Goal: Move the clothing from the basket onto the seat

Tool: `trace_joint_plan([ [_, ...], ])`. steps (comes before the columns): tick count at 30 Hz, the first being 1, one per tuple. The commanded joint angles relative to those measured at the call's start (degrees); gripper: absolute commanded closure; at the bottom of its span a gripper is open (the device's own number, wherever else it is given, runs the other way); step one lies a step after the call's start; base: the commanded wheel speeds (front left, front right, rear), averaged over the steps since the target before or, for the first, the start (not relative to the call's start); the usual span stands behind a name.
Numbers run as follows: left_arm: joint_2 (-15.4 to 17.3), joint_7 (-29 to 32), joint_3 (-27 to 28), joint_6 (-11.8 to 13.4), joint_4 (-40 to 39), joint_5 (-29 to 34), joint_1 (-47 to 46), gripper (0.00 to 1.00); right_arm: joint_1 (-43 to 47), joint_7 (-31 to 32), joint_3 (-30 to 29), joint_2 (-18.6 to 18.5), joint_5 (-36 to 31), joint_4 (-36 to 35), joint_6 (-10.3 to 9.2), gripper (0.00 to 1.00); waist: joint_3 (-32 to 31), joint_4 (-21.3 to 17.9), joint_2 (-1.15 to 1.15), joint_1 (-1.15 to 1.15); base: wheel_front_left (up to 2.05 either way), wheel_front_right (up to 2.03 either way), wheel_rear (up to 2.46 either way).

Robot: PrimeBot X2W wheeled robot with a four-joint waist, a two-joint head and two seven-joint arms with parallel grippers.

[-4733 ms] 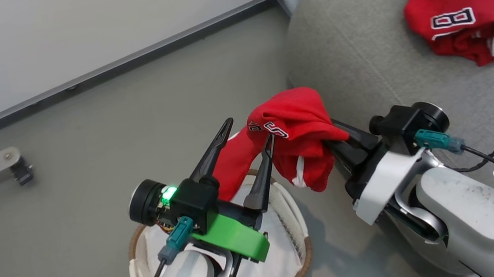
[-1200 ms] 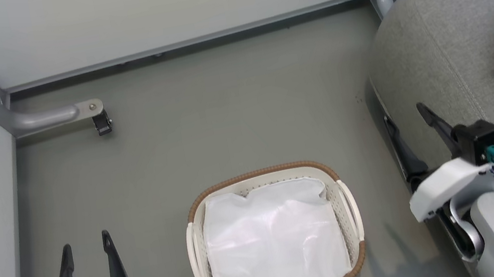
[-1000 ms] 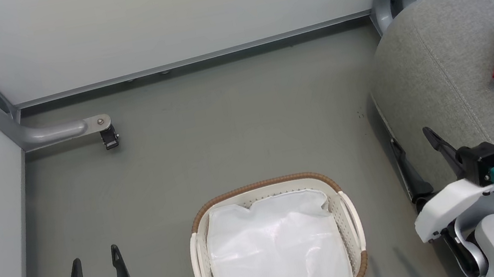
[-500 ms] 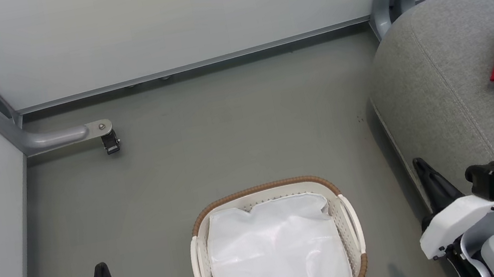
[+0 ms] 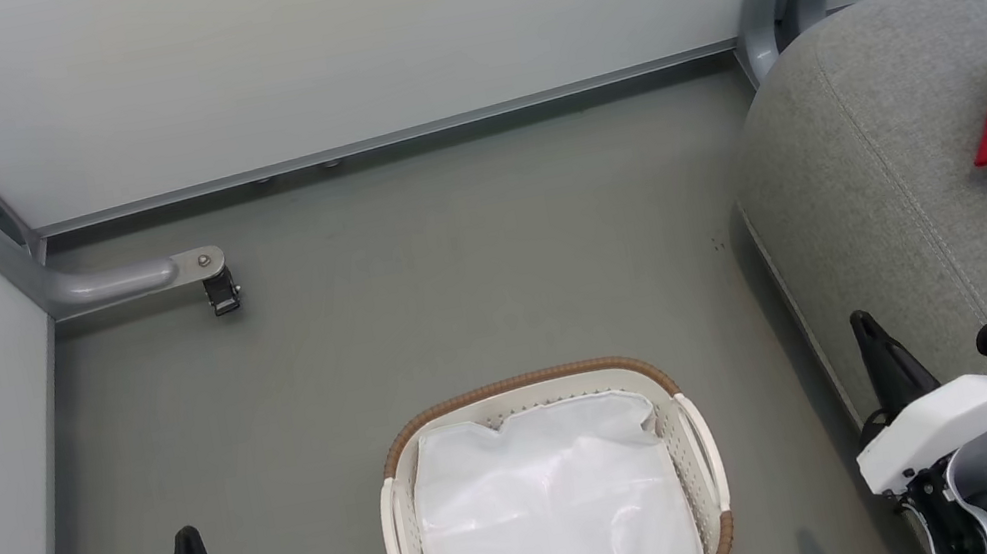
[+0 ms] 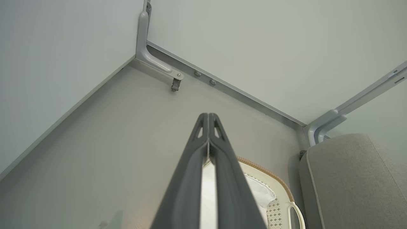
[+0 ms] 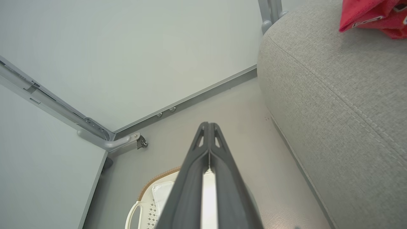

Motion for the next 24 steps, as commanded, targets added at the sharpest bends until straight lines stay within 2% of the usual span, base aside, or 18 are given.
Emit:
trace_joint_plan([
  [1,0.3,0.5,0.4,-0.4,-1.1,-2.4,-1.6,1.00,-0.3,0.4,-0.5,-0.1,2.3,-1.3,0.00,1.00,-0.1,0.0,0.00,0.00,0.00,0.00,0.00],
  [24,0.4,5.2,1.9,-1.5,-2.9,-20.1,-2.8,1.00,1.1,5.2,-3.3,0.3,20.0,-4.0,-0.01,1.00,-1.0,-0.3,0.00,0.00,0.00,0.00,0.00],
])
